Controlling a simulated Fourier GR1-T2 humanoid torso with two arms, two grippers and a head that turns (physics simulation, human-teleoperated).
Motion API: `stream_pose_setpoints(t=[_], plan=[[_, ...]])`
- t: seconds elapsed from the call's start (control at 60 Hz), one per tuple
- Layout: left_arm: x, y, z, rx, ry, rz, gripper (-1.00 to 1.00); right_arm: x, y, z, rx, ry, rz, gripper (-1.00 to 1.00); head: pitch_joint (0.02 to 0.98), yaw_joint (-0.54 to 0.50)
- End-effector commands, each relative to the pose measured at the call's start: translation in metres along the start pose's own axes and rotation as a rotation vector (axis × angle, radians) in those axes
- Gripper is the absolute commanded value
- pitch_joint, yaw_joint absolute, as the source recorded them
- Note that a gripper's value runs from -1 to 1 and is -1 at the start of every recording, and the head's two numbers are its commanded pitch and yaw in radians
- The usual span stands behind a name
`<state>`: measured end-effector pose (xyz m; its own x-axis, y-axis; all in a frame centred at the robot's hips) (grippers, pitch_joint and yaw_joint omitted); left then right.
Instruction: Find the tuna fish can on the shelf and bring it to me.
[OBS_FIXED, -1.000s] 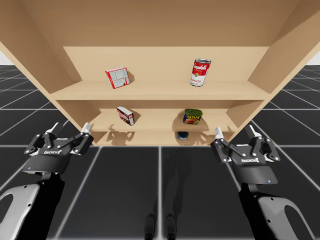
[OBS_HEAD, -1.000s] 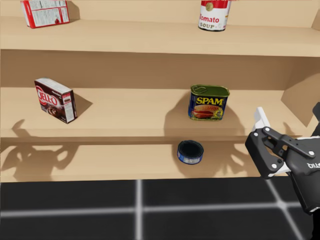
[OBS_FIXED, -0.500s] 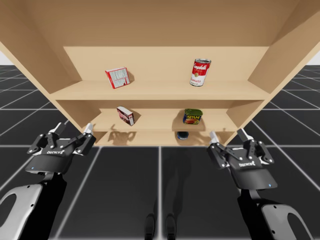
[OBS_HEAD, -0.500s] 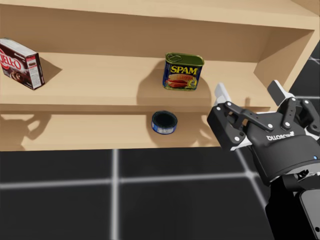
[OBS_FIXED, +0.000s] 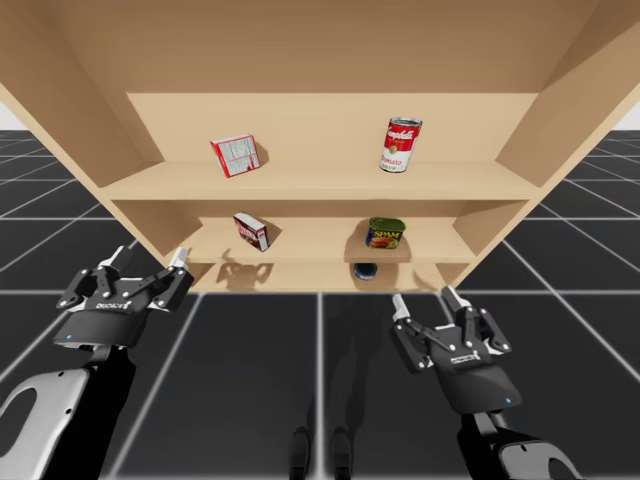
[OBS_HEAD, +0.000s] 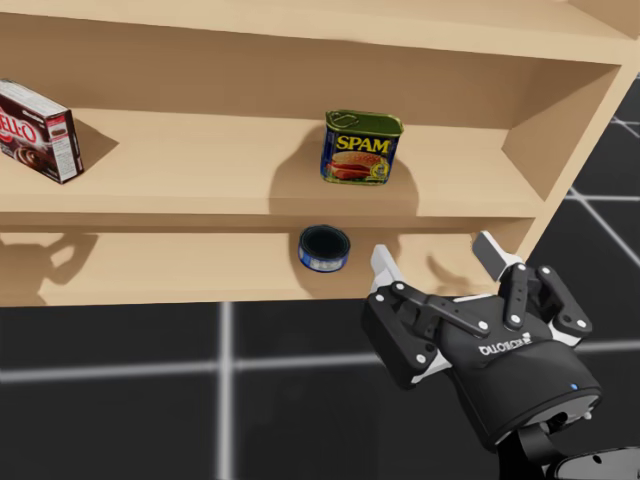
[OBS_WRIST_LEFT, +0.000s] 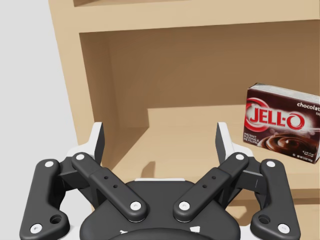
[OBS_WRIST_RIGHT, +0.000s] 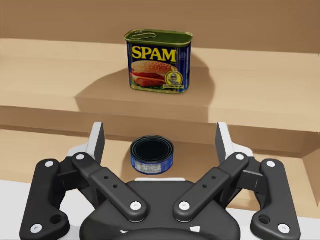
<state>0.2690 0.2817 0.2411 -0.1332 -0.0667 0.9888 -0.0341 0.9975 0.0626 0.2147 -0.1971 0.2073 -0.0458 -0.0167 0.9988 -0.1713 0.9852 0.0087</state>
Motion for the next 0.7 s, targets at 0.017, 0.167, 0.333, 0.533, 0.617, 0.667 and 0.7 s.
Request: stream_pose_setpoints(t=[0.017,0.167,0.333,0.533,0.617,0.667,0.7], plan=[[0.0,0.0,0.0,0.002,-0.004,-0.004,-1.0,-0.027,0.008,-0.007,0.015,0.049,0.031,-1.0,0.736,-0.19],[0.0,-0.001,0.0,0.001,-0.004,-0.006,-1.0,-0.045,0.01,-0.025,0.015,0.093,0.069,-1.0,0.738,-0.19],[-0.001,-0.001,0.0,0.007,-0.007,-0.018,-1.0,-0.057,0.013,-0.047,0.006,0.12,0.116,-1.0,0.739,-0.2],[-0.002,-0.002,0.001,0.007,-0.006,-0.024,-1.0,-0.068,0.02,-0.078,0.018,0.144,0.17,-1.0,0.739,-0.2],[-0.001,-0.001,0.001,0.009,-0.007,-0.023,-1.0,-0.075,0.022,-0.089,0.016,0.162,0.17,-1.0,0.74,-0.2],[-0.001,-0.001,0.001,0.011,-0.007,-0.022,-1.0,-0.079,0.023,-0.096,0.014,0.17,0.174,-1.0,0.742,-0.2],[-0.001,-0.001,0.001,0.011,-0.008,-0.022,-1.0,-0.08,0.024,-0.101,0.014,0.176,0.171,-1.0,0.742,-0.2]])
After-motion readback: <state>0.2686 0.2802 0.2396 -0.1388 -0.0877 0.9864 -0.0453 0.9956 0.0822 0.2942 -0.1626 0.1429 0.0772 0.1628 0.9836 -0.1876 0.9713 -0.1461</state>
